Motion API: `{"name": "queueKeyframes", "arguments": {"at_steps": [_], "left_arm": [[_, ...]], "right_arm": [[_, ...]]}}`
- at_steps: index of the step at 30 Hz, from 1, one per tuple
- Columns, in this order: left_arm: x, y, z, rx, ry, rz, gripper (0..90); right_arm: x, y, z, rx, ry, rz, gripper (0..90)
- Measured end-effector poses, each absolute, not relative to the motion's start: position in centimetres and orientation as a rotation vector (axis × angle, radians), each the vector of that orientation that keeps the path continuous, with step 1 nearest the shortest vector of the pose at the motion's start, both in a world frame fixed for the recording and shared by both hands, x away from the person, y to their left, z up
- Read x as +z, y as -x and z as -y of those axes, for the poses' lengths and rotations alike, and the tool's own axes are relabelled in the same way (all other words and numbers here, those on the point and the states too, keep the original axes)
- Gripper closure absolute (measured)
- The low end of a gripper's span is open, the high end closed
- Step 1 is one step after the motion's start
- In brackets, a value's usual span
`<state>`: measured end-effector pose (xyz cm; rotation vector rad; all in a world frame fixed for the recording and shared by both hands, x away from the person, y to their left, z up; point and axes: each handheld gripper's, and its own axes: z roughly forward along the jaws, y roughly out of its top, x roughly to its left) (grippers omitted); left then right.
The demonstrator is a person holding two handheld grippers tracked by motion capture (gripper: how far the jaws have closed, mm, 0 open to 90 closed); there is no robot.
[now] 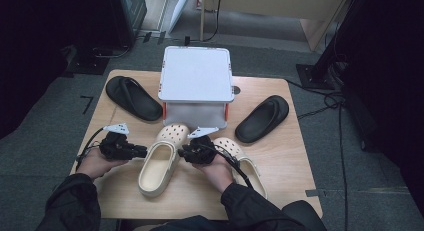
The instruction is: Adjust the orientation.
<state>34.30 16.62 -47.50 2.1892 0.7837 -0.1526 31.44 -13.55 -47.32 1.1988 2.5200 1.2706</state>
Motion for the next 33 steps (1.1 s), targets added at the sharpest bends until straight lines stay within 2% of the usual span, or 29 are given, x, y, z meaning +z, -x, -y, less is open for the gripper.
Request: {"name": "queueKeyframes", "arguments": {"at_steps": [5,9,18,19,20,23,26,28,31,33], "left_arm": [[-47.6,-34.2,-16.3,-0.187,-2.194,-0.763,71.0],[-47.6,-34.0,-15.7,-0.216,-2.199,-0.726,68.2],[-47.4,-34.3,-15.7,-0.187,-2.185,-0.746,58.8],[-47.2,-34.4,-15.8,-0.175,-2.179,-0.749,58.4],[-47.2,-34.4,-15.8,-0.168,-2.171,-0.754,58.1],[-47.0,-34.6,-16.0,-0.155,-2.162,-0.763,57.9],[-46.7,-34.9,-16.5,-0.130,-2.119,-0.792,57.8],[-46.5,-34.9,-16.7,-0.118,-2.113,-0.795,57.8],[-45.9,-35.1,-16.9,-0.090,-2.080,-0.800,57.8],[-45.5,-35.1,-16.9,-0.069,-2.067,-0.797,57.6]], "right_arm": [[-46.8,-31.1,13.9,1.260,-1.204,-2.499,65.9],[-45.9,-31.2,14.4,1.313,-1.182,-2.462,60.2],[-44.1,-31.3,15.2,1.356,-1.146,-2.383,54.6],[-43.5,-31.3,15.5,1.382,-1.142,-2.366,55.2],[-43.3,-31.2,15.6,1.398,-1.126,-2.368,61.1],[-42.7,-30.7,15.4,1.423,-1.063,-2.402,71.4],[-42.3,-30.3,14.9,1.451,-1.025,-2.441,75.9],[-42.3,-30.2,14.8,1.455,-1.017,-2.452,75.9],[-42.6,-29.8,14.2,1.445,-0.989,-2.480,71.9],[-43.4,-29.9,13.7,1.414,-0.987,-2.497,62.0]]}}
